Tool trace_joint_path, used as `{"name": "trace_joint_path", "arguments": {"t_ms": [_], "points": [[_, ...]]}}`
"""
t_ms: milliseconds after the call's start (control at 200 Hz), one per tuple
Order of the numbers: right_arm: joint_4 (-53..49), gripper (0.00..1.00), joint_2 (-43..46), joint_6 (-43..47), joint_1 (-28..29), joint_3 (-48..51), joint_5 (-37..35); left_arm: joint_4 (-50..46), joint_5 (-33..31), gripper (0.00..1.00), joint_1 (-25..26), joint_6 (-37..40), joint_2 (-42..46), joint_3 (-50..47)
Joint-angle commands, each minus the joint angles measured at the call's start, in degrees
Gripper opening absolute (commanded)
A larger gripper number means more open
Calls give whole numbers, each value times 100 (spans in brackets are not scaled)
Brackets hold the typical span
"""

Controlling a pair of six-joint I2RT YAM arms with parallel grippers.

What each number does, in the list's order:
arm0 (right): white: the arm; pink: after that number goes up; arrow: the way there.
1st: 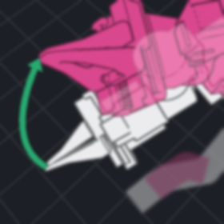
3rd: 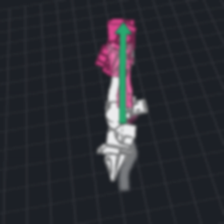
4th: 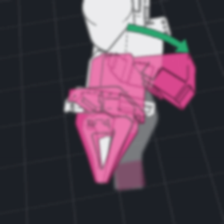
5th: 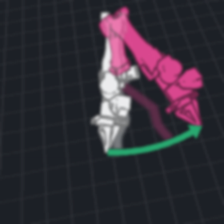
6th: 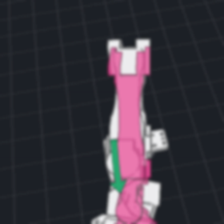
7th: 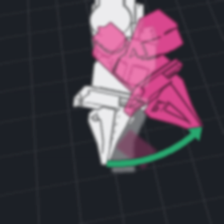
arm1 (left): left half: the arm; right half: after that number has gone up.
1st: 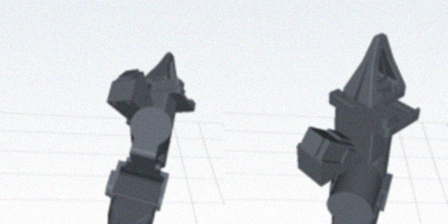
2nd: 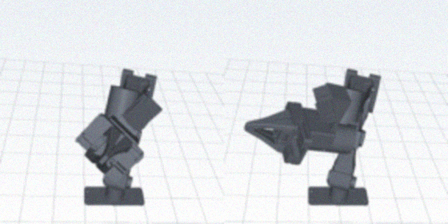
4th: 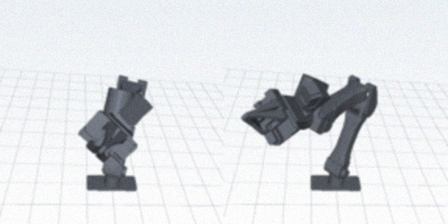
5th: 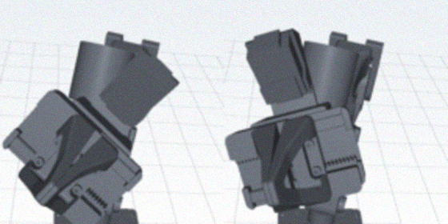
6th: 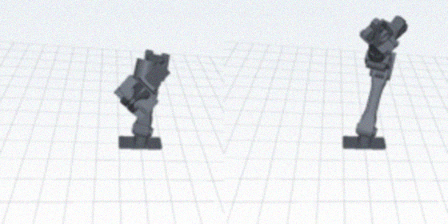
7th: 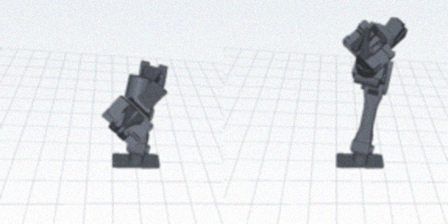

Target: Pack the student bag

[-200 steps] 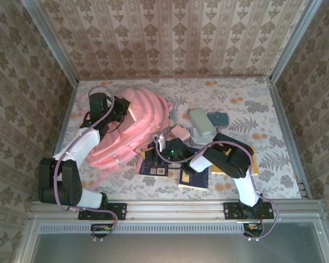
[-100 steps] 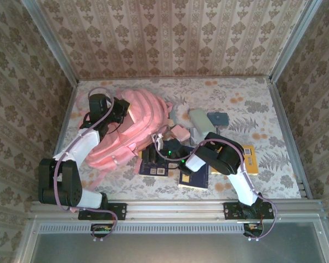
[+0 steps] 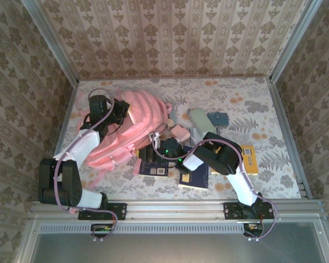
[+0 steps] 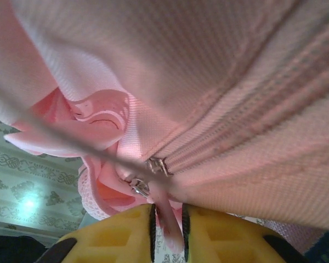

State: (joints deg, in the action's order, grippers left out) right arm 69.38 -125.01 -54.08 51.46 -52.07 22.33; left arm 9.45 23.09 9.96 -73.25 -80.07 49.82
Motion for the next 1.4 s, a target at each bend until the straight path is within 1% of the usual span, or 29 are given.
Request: {"name": "trace_joint_path", "arguments": {"t_ms": [0,120,225,240,285,305,345,415,470,545,620,675,740,815,825,840,870,890,935,1020,1100,1155,1255,1345,1395], "points": [[28,16,-85,63,57,-159,101,334,94,0,-60,21,203,-18],[62,0,-42,98,54,-73,51,316,105,0,-88,51,202,-18],[91,0,130,111,-1,155,-107,158,149,0,-162,209,236,7],[99,0,162,109,-18,200,-140,124,151,1,-173,247,244,10],[102,0,264,111,-62,318,-197,-27,177,10,-211,366,293,17],[104,0,308,102,-85,372,-226,-106,202,16,-235,420,326,19],[47,0,392,64,-145,446,-284,-299,237,32,-261,549,416,19],[-108,0,513,9,-214,512,-299,-816,190,51,-270,898,680,33],[-278,0,580,-14,-251,506,-283,-1464,54,60,-270,1294,940,102],[-603,0,643,-89,-308,439,-220,-2264,-121,67,-276,1758,1366,125],[-860,0,656,-106,-353,313,-52,-2994,-324,68,-309,1944,1797,49],[-846,0,648,-111,-356,289,-16,-3460,-451,68,-305,1842,2127,-136],[-804,0,631,-126,-351,277,-7,-3831,-400,68,-314,1436,2462,-420],[-804,0,618,-137,-356,258,17,-3895,-169,70,-295,874,2815,-825],[-797,0,618,-137,-350,252,24,-3904,-155,71,-293,780,2866,-878],[-799,0,618,-135,-347,251,26,-3913,-144,75,-285,632,2947,-963],[-795,0,611,-129,-346,244,49,-3895,-138,77,-276,333,3119,-1124],[-803,0,605,-124,-347,229,52,-3844,-138,82,-242,135,3242,-1230],[-804,0,609,-119,-343,217,69,-3785,-156,84,-185,-197,3456,-1388],[-804,0,588,-120,-332,215,48,-3890,-54,83,-95,-391,3411,-1362],[-804,0,579,-70,-302,214,37,-3789,-196,81,150,-724,3403,-1486],[-813,0,566,-50,-293,215,9,-3634,-423,80,421,-962,3428,-1570],[-791,0,548,-66,-277,192,0,-3705,-1042,76,920,-1214,3470,-1632],[-812,0,581,-52,-253,180,0,-3495,-1290,75,1136,-1572,3515,-1857],[-821,0,594,-28,-237,182,-7,-3537,-1469,74,1173,-1603,3508,-1880]]}}
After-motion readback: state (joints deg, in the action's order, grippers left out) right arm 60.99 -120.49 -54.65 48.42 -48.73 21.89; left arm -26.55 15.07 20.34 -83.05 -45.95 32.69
